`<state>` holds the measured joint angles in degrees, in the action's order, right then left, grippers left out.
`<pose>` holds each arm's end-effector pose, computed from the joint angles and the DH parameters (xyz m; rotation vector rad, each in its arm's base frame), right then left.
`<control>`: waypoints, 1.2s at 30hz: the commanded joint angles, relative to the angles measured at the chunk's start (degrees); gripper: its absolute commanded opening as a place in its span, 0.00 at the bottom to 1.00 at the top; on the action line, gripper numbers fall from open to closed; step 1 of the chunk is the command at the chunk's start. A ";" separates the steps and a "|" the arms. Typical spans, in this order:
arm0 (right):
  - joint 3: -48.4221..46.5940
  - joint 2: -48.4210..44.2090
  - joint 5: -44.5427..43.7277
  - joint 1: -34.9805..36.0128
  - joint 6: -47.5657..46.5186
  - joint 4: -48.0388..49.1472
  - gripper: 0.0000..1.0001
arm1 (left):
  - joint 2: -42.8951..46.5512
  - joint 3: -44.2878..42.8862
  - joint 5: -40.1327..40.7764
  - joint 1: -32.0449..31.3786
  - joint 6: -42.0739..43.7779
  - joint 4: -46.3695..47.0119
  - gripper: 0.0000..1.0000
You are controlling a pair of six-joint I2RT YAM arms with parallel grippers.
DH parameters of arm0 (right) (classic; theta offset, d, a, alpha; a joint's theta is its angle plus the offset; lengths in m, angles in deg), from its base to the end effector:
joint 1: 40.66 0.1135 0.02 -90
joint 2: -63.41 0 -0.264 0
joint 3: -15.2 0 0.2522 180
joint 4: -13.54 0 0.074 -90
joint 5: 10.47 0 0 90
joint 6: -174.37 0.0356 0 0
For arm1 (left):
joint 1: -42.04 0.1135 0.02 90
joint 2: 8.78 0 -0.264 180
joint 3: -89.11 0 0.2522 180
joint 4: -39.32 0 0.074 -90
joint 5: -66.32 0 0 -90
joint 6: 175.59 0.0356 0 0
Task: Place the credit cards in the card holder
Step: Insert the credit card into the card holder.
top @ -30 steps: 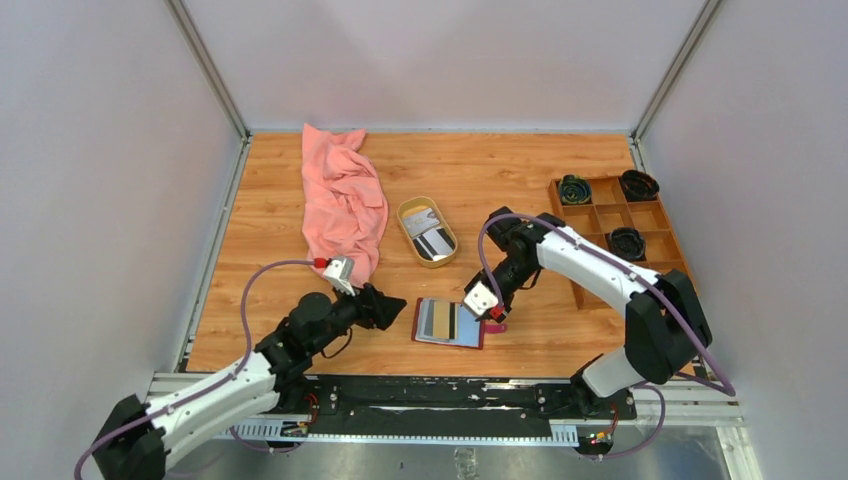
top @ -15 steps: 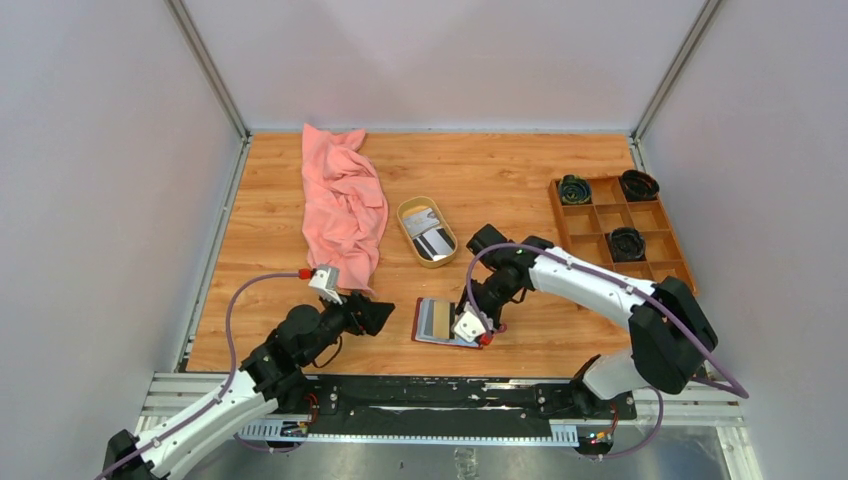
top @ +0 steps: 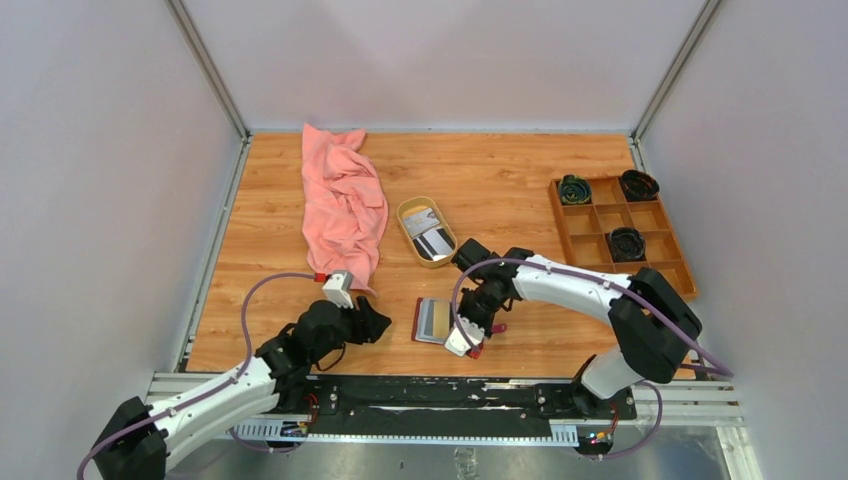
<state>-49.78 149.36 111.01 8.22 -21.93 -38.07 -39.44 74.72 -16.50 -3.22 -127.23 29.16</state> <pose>0.1623 0.2142 0.1870 -2.5451 0.4459 0.4481 0.0967 -0.0913 0.1288 -0.0155 2.1297 -0.8100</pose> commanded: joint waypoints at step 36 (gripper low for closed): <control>0.51 5.58 -6.36 5.92 8.93 5.70 0.01 | -29.77 -6.72 -4.57 -4.40 -0.36 16.13 0.38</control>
<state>-49.76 153.62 102.36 12.72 -15.33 -32.87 -66.45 68.98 -20.96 -6.49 -127.67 44.83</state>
